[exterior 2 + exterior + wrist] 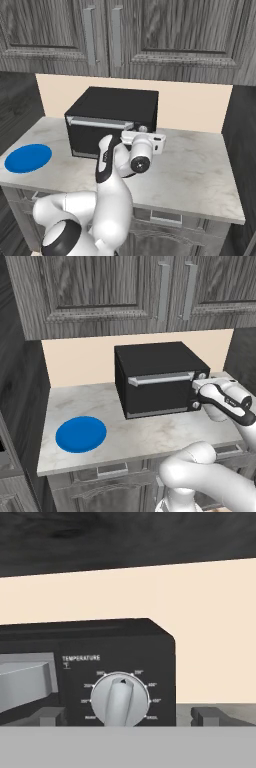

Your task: Pull the toaster oven rack outwards. Pick up the baguette from the plate and place it on the toaster oven rack. Close the toaster oven door fully and set the temperature to the lowest setting.

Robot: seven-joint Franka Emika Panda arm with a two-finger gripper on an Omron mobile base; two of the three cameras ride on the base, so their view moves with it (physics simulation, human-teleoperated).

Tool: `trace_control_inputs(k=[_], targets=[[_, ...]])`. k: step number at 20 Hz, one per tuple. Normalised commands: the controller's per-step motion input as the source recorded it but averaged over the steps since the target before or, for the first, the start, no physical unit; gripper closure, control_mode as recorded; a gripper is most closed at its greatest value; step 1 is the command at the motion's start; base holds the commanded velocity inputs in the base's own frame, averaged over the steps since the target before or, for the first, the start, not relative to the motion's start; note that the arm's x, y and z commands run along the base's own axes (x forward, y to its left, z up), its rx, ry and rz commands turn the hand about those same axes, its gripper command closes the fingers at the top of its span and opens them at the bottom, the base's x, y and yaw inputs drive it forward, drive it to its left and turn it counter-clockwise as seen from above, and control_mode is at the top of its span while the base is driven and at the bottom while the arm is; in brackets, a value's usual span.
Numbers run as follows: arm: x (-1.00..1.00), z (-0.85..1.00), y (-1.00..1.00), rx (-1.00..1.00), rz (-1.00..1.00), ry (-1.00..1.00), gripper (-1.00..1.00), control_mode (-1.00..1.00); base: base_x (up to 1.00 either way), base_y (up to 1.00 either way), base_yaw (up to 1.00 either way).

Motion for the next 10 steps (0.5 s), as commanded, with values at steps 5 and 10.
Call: trace_control_inputs(k=[5, 10], targets=[[0.01, 0.00, 0.04, 0.00, 0.00, 0.00, -1.00, -1.00, 0.00, 0.00, 0.00], [0.04, 0.00, 0.05, 0.00, 0.00, 0.00, -1.00, -1.00, 0.00, 0.00, 0.00]])
